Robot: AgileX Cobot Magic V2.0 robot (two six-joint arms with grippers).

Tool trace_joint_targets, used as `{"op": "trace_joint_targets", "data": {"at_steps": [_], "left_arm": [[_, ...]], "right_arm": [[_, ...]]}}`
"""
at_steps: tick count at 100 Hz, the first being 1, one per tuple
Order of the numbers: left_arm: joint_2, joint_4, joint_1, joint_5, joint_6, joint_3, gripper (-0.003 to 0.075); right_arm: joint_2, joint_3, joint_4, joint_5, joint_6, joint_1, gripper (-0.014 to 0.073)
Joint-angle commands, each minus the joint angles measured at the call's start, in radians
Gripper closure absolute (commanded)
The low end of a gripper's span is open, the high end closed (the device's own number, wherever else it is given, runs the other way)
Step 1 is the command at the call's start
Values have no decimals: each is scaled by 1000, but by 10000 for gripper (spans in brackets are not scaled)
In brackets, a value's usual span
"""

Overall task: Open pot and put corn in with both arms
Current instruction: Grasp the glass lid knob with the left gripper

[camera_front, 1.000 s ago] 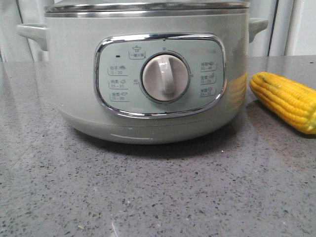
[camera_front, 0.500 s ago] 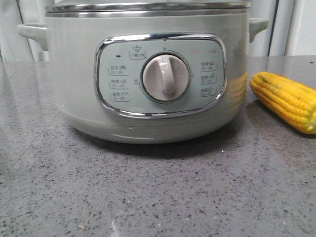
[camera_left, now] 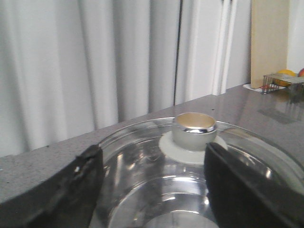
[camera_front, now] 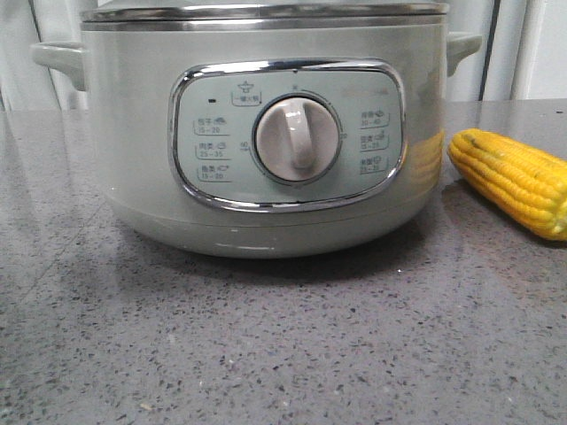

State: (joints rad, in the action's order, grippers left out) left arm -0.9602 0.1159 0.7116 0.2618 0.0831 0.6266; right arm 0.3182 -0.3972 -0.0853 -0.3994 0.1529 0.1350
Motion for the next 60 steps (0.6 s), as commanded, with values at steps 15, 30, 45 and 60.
{"op": "trace_joint_targets", "data": {"at_steps": [15, 30, 45, 60], "left_arm": [[-158, -3, 76, 113, -9, 136, 211], [-247, -3, 100, 128, -11, 187, 211], [-321, -3, 104, 144, -11, 234, 213], [-377, -2, 104, 198, -11, 256, 220]], "right_arm": [[18, -27, 2, 70, 5, -1, 657], [18, -27, 2, 70, 5, -1, 657], [18, -27, 2, 70, 5, -1, 657], [18, -27, 2, 70, 5, -1, 657]]}}
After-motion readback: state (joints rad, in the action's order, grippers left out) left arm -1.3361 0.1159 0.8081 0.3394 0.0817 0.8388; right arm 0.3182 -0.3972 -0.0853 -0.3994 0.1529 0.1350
